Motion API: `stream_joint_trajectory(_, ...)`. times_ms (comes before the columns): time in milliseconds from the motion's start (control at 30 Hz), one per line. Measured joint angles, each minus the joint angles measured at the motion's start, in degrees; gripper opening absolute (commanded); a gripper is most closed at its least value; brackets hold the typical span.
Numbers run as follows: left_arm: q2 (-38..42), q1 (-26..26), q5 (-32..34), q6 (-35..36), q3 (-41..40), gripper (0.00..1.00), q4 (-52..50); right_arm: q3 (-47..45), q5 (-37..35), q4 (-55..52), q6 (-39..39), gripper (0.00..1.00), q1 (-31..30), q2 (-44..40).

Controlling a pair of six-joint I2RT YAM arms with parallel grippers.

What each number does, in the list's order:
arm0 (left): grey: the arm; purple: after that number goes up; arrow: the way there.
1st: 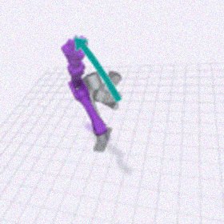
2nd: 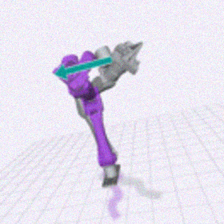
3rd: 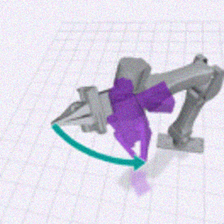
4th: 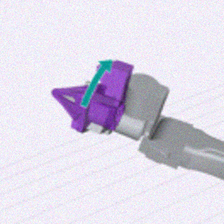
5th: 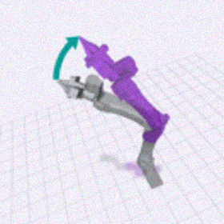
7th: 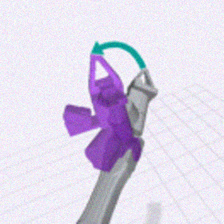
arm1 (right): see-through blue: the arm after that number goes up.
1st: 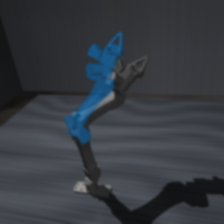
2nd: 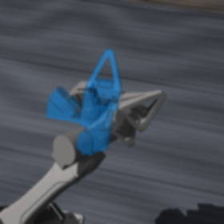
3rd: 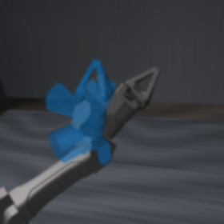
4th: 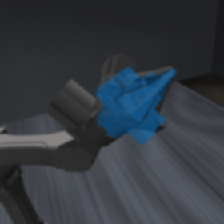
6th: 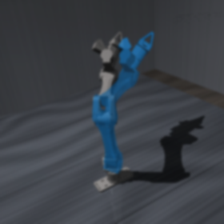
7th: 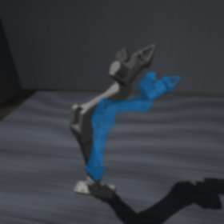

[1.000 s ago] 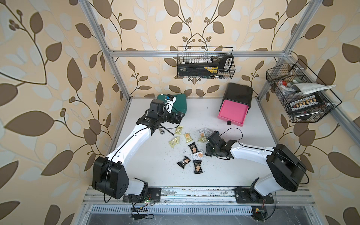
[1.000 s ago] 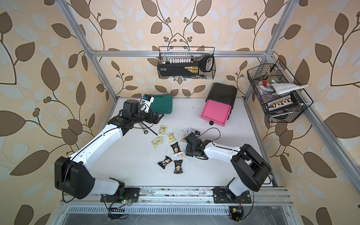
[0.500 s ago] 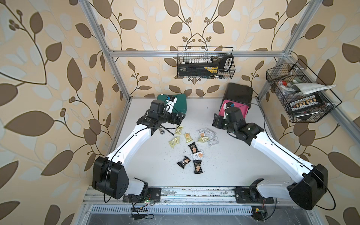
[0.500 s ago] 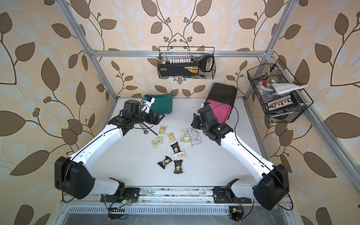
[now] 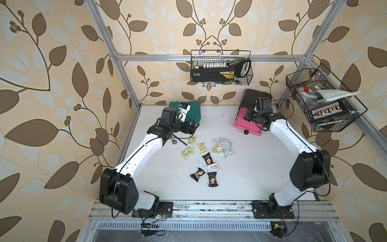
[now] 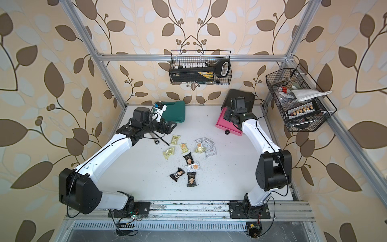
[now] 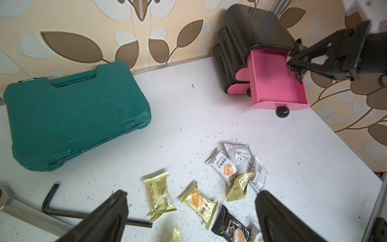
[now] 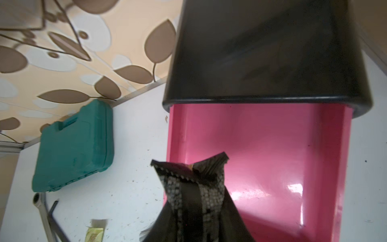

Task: Place the cookies into the drawer by color
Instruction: Place the cookie in the drawer, then pick up the cookie at the center of the board.

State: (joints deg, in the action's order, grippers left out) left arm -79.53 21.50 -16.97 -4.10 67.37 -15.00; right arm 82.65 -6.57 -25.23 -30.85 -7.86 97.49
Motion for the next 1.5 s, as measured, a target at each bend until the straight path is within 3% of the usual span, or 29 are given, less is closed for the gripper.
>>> stream_joint_trajectory(167,0.0,0.0,0.0,0.28,0.0,0.98,-0.02,2.36,0.44,0.04,0.39,0.31,0.0,5.6)
stream_joint_trajectory(333,0.0,0.0,0.0,0.74,0.0,0.98,-0.02,5.07,1.09,-0.37,1.36,0.52,-0.07,8.7)
stream_joint_trajectory(467,0.0,0.0,0.0,0.85,0.0,0.98,0.0,5.77,1.68,-0.48,1.77,0.55,-0.28,8.13)
stream_joint_trajectory(600,0.0,0.28,0.0,0.87,0.0,0.98,0.0,4.85,2.34,-0.81,1.81,0.56,-0.66,4.5)
stream_joint_trajectory(800,0.0,0.37,-0.09,0.87,0.0,0.98,-0.02,-0.44,3.63,-0.9,3.15,0.56,-4.02,-8.98)
stream_joint_trajectory(933,0.0,0.37,-0.11,0.87,0.0,0.98,-0.04,-5.99,4.61,-1.25,4.04,0.56,-10.97,-16.94)
stream_joint_trajectory(1067,0.0,0.37,-0.11,0.87,0.0,0.98,-0.09,-12.41,4.83,-3.91,4.07,0.56,-21.59,-20.85)
stream_joint_trajectory(1300,0.0,0.37,-0.11,0.87,0.0,0.98,-0.15,-20.81,2.75,-10.32,-2.54,0.56,-42.32,-20.31)
stream_joint_trajectory(1500,0.0,0.39,-0.11,0.85,0.0,0.98,-0.17,-23.04,1.05,-10.58,-9.44,0.55,-53.35,-13.94)
